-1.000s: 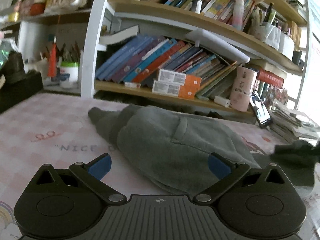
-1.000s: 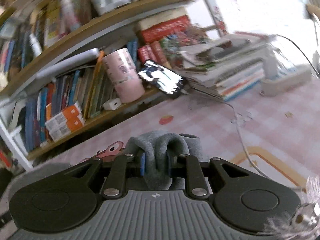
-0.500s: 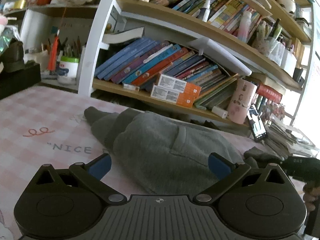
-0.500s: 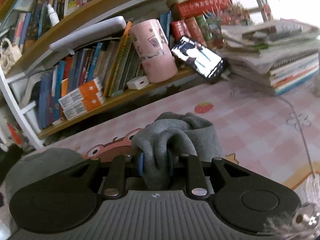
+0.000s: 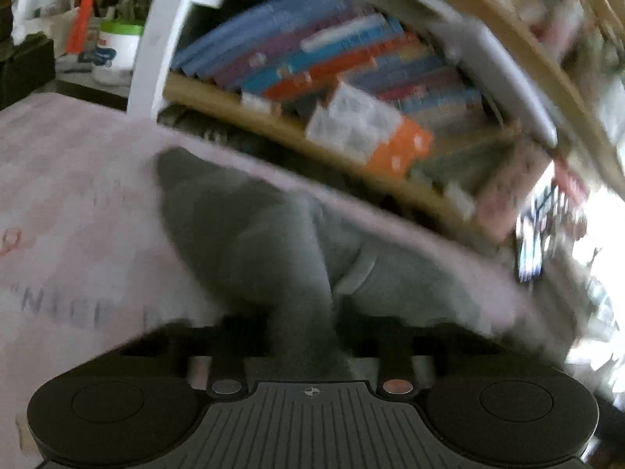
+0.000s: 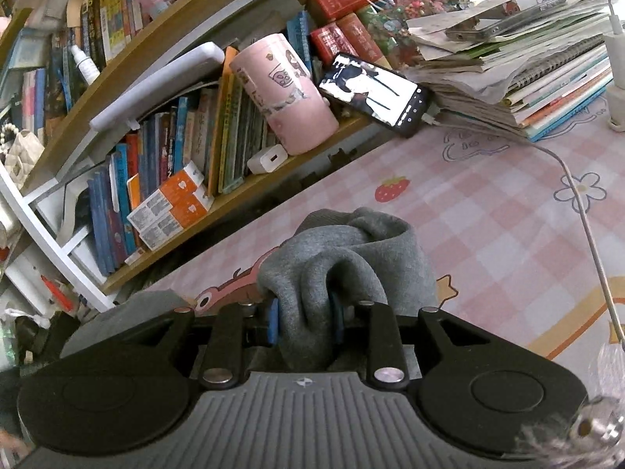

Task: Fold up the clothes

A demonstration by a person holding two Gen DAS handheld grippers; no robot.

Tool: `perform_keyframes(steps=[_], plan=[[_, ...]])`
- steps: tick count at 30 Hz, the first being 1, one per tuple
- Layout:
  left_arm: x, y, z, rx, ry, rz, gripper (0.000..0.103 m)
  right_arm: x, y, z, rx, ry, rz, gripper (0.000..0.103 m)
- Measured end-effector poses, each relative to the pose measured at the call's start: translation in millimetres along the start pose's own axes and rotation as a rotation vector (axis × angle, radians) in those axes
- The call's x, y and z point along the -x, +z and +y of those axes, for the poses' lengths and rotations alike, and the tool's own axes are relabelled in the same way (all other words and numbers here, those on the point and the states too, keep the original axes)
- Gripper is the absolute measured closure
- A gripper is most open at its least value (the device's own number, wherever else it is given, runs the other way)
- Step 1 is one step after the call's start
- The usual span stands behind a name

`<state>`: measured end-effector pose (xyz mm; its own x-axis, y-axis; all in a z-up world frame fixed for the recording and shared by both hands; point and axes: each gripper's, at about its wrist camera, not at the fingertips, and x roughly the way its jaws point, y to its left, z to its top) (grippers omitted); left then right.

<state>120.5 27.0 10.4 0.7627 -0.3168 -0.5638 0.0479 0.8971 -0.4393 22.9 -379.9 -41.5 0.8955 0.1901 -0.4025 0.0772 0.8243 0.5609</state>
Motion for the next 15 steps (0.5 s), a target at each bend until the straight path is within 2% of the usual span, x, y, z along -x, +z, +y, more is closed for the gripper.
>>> perform_keyframes(steps=[1, 3, 5, 6, 9, 10, 12, 15], plan=[[6, 10, 2, 0.029, -0.003, -0.052, 0.083, 1, 1, -1, -0.008, 0.005, -0.009, 0.079], [40, 23, -2, 0.027, -0.02, -0.239, 0.084, 4, 2, -4, -0.03, 0.025, -0.027, 0.08], [80, 18, -1, -0.013, -0.054, -0.423, 0.084, 7, 3, -6, -0.055, 0.064, -0.03, 0.082], [99, 11, 3, -0.037, -0.075, -0.491, 0.084, 7, 3, -6, -0.069, 0.091, -0.024, 0.083], [126, -14, 22, -0.117, -0.031, -0.494, 0.079, 9, 1, -2, -0.085, 0.121, 0.001, 0.083], [125, -22, 33, -0.129, 0.008, -0.436, 0.078, 9, 0, -1, -0.087, 0.122, 0.01, 0.083], [114, -36, 58, -0.117, 0.112, -0.262, 0.077, 9, -2, 1, -0.1, 0.137, 0.031, 0.083], [105, -56, 91, -0.01, 0.205, -0.097, 0.069, 7, -7, 4, -0.122, 0.162, 0.065, 0.082]])
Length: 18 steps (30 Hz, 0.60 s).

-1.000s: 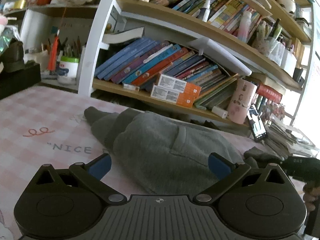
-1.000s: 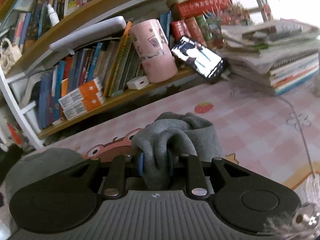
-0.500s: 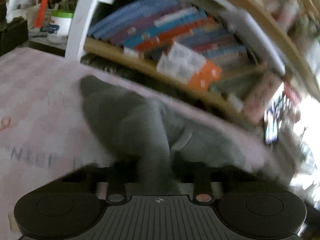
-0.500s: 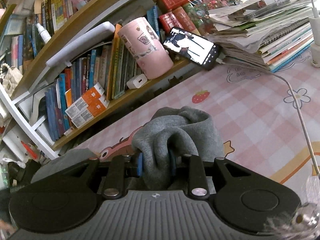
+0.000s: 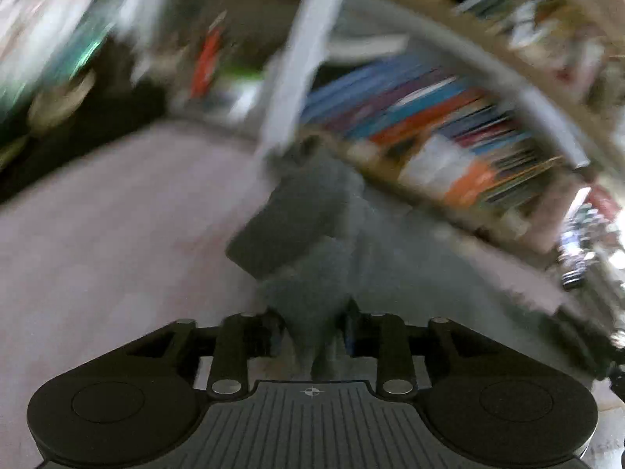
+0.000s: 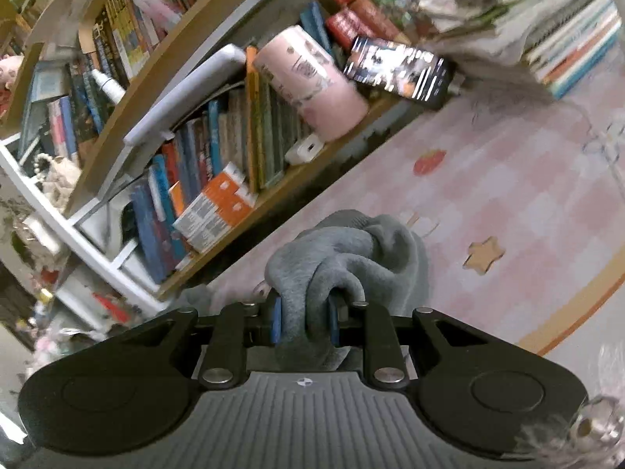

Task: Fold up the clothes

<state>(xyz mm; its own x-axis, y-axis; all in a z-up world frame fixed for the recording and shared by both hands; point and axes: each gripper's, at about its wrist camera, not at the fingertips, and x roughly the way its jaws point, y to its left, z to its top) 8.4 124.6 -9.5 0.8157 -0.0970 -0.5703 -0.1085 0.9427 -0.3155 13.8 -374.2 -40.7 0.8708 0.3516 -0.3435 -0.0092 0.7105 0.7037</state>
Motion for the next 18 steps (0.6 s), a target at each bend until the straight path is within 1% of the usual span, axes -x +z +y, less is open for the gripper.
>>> perform_keyframes(steps=[1, 2, 4, 7, 9, 13, 18], plan=[[2, -5, 6, 0.02, 0.024, 0.003, 0.058, 0, -2, 1, 0.005, -0.002, 0.004, 0.082], [5, -8, 11, 0.034, 0.038, -0.004, 0.043, 0, -3, 3, 0.015, -0.006, 0.004, 0.082], [13, -12, 14, 0.038, 0.055, -0.017, 0.03, 1, -3, 3, 0.014, -0.007, 0.0, 0.082], [21, -8, 11, -0.012, 0.081, -0.019, 0.029, 1, -3, 1, -0.008, -0.007, -0.001, 0.082], [29, -4, 6, -0.053, 0.099, -0.043, 0.028, 1, -3, 0, -0.017, -0.008, -0.002, 0.082], [34, 14, 0, -0.088, 0.103, -0.091, 0.028, 1, -4, 1, -0.01, -0.015, -0.005, 0.082], [18, 34, -24, -0.151, 0.093, -0.108, 0.028, 2, -4, 2, 0.009, -0.023, -0.01, 0.082]])
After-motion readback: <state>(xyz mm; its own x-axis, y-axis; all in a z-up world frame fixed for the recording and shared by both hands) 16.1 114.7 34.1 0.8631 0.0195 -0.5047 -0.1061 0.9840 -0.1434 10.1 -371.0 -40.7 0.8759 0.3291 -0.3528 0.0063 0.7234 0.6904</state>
